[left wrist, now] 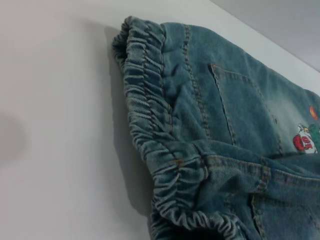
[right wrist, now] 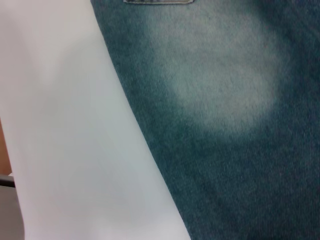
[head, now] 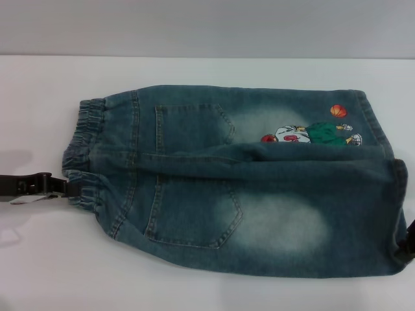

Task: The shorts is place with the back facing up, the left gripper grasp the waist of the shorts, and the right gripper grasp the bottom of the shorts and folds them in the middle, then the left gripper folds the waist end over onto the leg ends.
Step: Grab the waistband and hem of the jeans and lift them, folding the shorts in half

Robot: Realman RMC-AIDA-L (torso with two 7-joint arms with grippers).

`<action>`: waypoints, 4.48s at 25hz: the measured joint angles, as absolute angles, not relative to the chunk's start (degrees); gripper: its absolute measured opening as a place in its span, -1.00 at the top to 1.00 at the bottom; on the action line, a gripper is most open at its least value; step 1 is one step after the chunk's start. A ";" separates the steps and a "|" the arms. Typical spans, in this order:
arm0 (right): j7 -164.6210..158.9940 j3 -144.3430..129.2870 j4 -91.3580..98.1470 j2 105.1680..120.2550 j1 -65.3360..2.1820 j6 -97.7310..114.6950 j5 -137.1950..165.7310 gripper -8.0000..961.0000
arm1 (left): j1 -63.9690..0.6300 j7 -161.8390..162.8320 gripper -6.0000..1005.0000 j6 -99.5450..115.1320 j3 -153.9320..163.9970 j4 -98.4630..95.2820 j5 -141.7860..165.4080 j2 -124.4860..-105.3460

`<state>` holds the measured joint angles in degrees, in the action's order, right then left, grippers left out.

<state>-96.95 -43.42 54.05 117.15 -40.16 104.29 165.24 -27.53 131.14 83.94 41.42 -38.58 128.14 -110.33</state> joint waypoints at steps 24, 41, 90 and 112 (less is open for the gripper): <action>-85.76 -39.06 54.55 117.04 -33.34 100.63 138.89 0.99 | -26.73 128.48 0.90 84.22 37.98 -38.80 127.66 -110.57; -77.96 -29.11 51.54 116.55 -26.80 90.21 120.39 0.98 | -25.23 118.37 0.90 90.77 21.43 -38.64 125.56 -111.34; -71.15 -25.40 43.70 116.74 -24.61 79.23 111.10 0.98 | -21.58 116.98 0.90 89.67 19.33 -38.58 113.52 -112.68; -69.83 -25.78 41.94 117.97 -28.29 71.56 106.98 0.98 | -25.66 116.80 0.91 84.24 19.62 -38.58 113.80 -113.65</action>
